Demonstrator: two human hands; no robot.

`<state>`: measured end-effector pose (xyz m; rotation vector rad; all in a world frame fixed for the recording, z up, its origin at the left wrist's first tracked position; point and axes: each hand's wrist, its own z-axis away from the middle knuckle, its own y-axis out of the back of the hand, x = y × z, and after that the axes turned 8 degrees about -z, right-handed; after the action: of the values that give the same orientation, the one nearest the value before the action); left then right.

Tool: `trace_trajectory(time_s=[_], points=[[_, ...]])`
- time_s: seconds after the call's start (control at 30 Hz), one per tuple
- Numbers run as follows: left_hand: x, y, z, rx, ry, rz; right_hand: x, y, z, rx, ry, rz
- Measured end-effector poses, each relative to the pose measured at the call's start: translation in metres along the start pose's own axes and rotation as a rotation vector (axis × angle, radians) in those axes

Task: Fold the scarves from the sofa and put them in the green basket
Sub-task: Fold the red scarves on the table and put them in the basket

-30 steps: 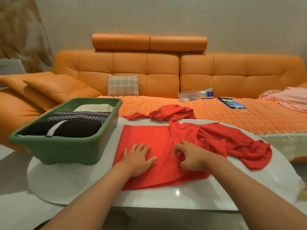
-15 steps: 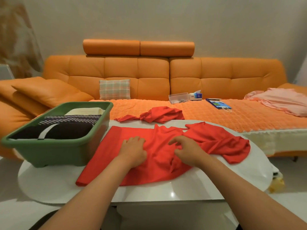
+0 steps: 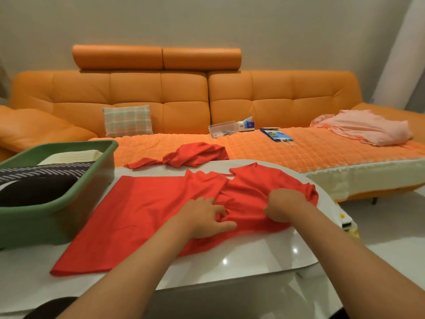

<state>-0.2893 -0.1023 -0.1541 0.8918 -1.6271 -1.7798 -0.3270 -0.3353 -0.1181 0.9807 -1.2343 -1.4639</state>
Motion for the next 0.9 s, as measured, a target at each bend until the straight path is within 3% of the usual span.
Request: trace_trajectory(time_s=[0.07,0.17,0.27,0.43,0.5,0.63,0.7,0.8,0.9], points=[[0.003,0.006,-0.006,0.035,0.023,0.045,0.002,0.003,0.005,-0.041,0.009,0.060],[0.005,0.006,-0.019,0.204,0.006,0.057,0.002,0.007,0.002,0.095,0.095,0.084],[0.005,0.004,-0.037,0.371,-0.014,0.078,0.001,0.004,-0.022,0.212,0.188,-0.162],[-0.005,-0.008,-0.081,0.420,0.044,0.180,0.004,-0.019,-0.079,0.041,0.262,-0.306],[-0.014,-0.016,-0.098,0.386,0.072,0.320,0.011,-0.026,-0.103,-0.037,0.207,-0.318],[-0.043,-0.036,-0.118,0.282,0.200,0.558,0.031,-0.031,-0.142,-0.011,0.011,-0.290],[-0.059,-0.047,-0.125,0.169,0.258,0.482,0.038,-0.036,-0.155,-0.001,-0.041,-0.266],[-0.080,-0.056,-0.142,-0.026,0.261,0.137,0.044,-0.042,-0.168,0.028,-0.030,-0.249],[-0.082,-0.050,-0.158,-0.138,0.374,0.116,0.043,-0.045,-0.172,0.081,-0.037,-0.253]])
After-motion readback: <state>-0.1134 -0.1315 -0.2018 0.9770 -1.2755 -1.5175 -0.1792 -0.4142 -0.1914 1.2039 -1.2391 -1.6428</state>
